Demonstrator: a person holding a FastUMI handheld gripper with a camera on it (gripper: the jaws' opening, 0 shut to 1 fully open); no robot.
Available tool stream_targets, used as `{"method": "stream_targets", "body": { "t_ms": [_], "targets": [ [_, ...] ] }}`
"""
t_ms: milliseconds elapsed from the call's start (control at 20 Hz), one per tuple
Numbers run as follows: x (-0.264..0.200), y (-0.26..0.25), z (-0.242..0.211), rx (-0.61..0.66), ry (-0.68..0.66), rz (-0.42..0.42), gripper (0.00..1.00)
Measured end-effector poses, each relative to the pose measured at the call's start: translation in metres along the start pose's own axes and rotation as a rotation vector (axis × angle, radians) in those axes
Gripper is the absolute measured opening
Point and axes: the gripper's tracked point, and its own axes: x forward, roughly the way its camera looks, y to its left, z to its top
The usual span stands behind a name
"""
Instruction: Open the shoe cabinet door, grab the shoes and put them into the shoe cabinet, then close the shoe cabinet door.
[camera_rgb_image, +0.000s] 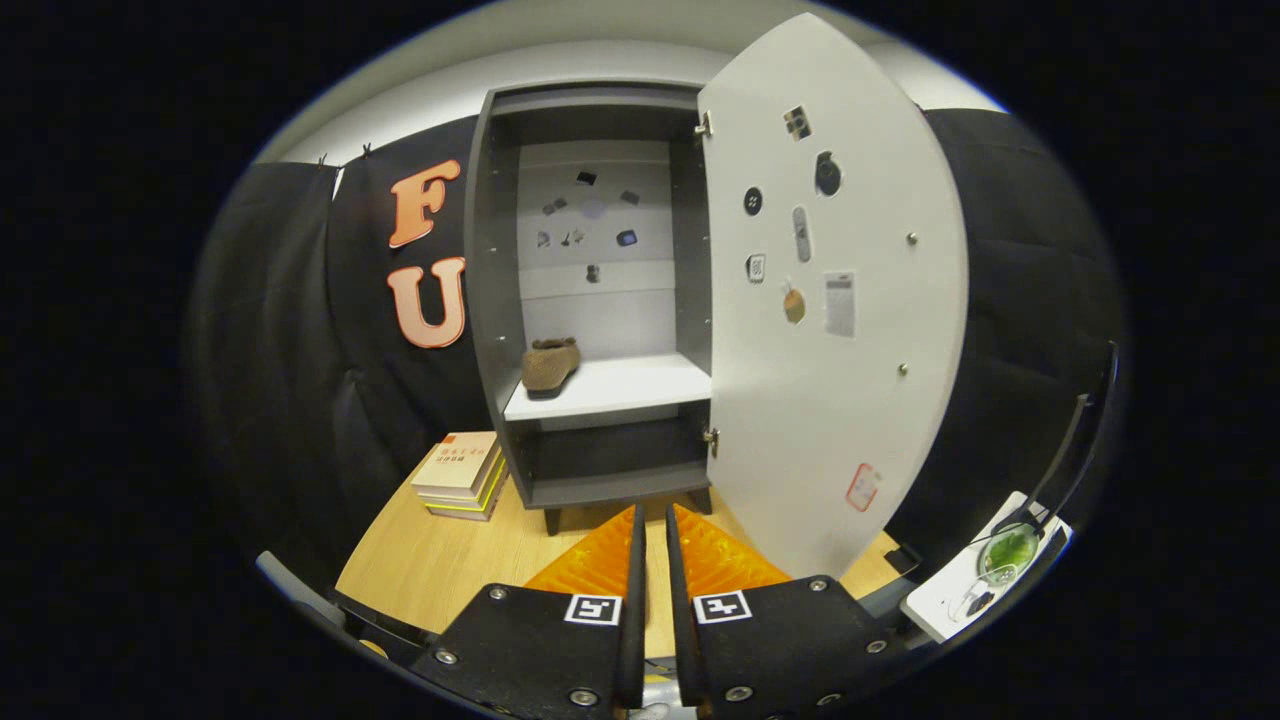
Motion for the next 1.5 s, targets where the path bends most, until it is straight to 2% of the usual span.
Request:
{"method": "stream_targets", "body": {
  "t_ms": [550, 1150, 1400, 1500],
  "targets": [
    [0.074, 0.06, -0.113, -0.022, 0.238, 0.103, 0.13],
    [0.178, 0.066, -0.237, -0.09, 0.513, 0.158, 0.14],
    [0.215, 0.062, -0.268, -0.1, 0.588, 0.162, 0.14],
    [0.224, 0.069, -0.272, -0.067, 0.606, 0.186, 0.15]
  ]
}}
